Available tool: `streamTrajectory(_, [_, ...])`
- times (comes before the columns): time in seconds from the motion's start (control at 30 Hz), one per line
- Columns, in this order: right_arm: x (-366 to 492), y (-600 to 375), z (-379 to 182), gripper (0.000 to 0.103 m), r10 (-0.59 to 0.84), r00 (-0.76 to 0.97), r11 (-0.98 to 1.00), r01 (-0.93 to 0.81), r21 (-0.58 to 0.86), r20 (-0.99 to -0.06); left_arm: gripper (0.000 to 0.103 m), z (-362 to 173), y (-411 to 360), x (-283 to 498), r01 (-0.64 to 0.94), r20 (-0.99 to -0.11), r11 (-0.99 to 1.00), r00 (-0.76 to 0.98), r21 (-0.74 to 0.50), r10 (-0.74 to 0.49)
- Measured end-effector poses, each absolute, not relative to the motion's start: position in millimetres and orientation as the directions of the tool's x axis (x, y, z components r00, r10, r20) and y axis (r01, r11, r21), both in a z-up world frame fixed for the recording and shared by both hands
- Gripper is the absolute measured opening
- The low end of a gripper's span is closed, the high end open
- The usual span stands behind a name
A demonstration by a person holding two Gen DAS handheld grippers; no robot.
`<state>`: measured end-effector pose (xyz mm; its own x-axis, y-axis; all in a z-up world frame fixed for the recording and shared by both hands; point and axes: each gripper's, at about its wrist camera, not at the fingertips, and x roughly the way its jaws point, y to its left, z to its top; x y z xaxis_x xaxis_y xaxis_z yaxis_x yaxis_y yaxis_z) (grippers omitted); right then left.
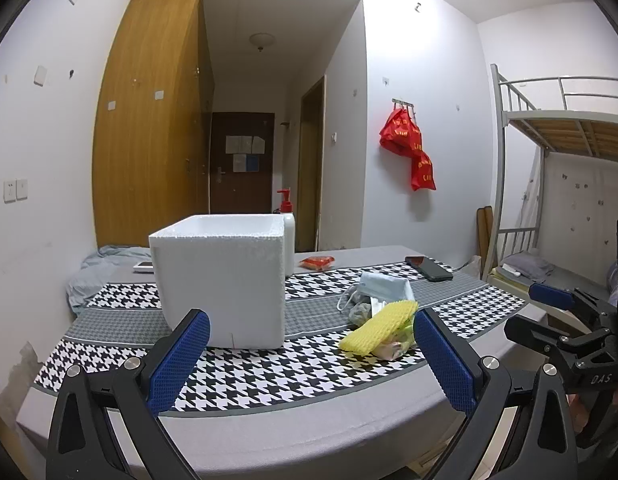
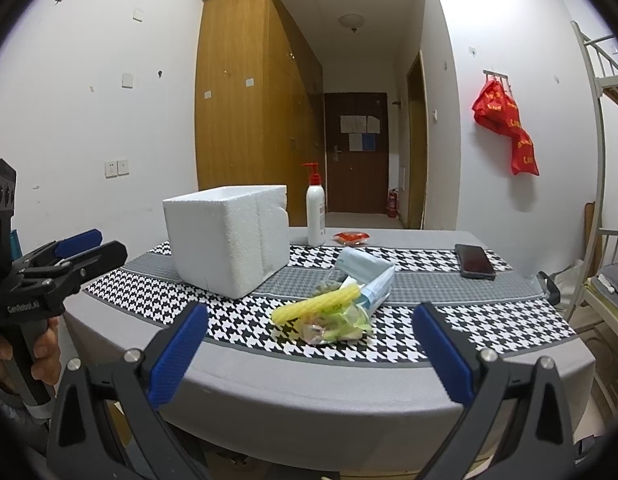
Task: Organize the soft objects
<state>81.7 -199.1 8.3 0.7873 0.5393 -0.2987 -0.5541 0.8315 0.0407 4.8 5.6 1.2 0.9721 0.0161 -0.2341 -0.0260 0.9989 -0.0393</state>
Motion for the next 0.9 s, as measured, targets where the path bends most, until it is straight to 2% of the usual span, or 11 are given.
streamTrajectory(0.9, [91,-204,7,0.103,0.52,0.794,0.845,-0.533,0.051,-0.313,0.102,-2,9,21,-0.026,-0.272,0.999,0.962,-0.045,0.013])
